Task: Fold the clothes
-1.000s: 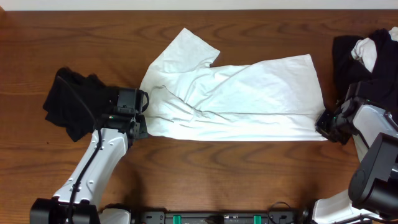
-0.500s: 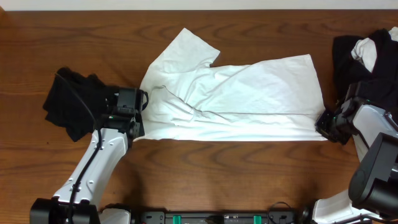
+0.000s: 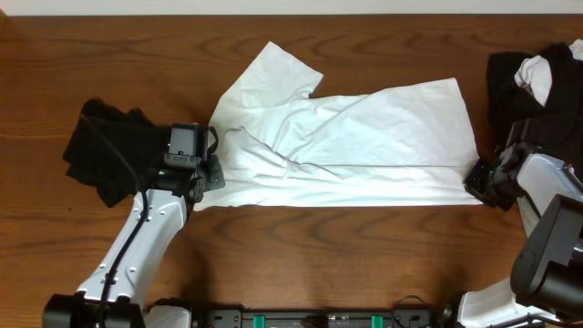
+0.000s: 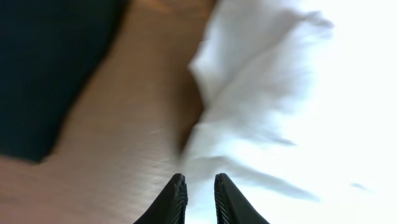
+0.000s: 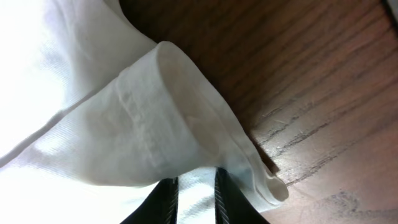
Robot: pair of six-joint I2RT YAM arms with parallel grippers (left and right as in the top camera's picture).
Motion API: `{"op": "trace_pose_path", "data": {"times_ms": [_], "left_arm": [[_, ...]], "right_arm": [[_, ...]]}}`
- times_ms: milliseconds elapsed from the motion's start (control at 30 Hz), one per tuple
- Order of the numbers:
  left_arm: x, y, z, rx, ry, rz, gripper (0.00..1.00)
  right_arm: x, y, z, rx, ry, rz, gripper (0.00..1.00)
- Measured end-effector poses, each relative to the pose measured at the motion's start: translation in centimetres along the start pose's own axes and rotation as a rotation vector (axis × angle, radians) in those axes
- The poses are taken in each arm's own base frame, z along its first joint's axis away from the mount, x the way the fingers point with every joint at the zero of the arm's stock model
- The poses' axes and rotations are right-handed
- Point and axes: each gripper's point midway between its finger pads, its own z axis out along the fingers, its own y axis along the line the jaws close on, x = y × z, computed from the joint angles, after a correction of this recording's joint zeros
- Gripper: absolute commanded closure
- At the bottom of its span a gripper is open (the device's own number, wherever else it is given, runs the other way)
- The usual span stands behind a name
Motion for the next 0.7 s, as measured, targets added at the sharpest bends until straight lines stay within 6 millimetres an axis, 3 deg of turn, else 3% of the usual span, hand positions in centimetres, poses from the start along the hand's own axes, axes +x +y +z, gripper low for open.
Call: {"op": "trace_pose_path", "data": {"times_ms": [200, 433, 700], "left_arm": [[0.6, -1.6, 1.9, 0.075, 0.043, 0.001, 0.81], [4.5, -1.5, 5.0, 0.067, 0.22, 0.007, 0.81], [8.8, -0.2, 3.7, 0.019, 0.418, 0.009, 0.81]], "right_arm": [[0.2, -0.2, 0.0, 0.008, 0.006, 0.0, 0.82], [1.0, -0.7, -0.1, 0.034, 0.04, 0.002, 0.78], [2.8, -2.0, -0.2, 0.094, 0.096, 0.006, 0.76]]}}
